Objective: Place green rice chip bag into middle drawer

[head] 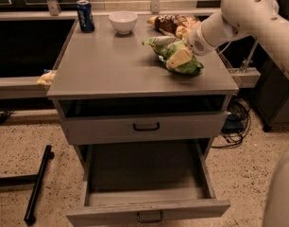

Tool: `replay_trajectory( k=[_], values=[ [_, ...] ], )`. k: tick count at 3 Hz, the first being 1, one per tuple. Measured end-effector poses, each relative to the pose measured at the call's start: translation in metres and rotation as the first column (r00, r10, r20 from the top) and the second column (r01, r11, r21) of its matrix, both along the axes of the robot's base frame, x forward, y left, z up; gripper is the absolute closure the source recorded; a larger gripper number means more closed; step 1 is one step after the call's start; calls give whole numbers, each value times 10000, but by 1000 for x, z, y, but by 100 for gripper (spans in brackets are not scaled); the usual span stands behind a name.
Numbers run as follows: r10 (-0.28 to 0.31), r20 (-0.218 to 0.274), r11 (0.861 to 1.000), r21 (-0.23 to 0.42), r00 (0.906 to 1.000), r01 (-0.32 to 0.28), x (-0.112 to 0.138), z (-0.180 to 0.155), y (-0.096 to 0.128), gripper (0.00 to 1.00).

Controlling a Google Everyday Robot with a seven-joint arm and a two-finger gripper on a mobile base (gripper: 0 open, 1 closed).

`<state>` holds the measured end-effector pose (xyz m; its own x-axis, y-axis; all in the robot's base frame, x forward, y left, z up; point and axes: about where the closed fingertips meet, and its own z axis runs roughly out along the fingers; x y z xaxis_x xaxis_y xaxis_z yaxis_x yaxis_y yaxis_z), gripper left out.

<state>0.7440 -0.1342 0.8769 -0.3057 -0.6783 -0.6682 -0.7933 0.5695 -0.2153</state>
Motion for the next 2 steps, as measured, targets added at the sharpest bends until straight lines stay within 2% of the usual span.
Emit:
replay_trajectory(
  k=[1, 2],
  values=[
    [177, 150, 9998, -110, 9997, -175, -42, 9, -16, 88],
    [819, 533, 9966, -143, 9952, -813, -93, 25, -28, 100]
  ],
)
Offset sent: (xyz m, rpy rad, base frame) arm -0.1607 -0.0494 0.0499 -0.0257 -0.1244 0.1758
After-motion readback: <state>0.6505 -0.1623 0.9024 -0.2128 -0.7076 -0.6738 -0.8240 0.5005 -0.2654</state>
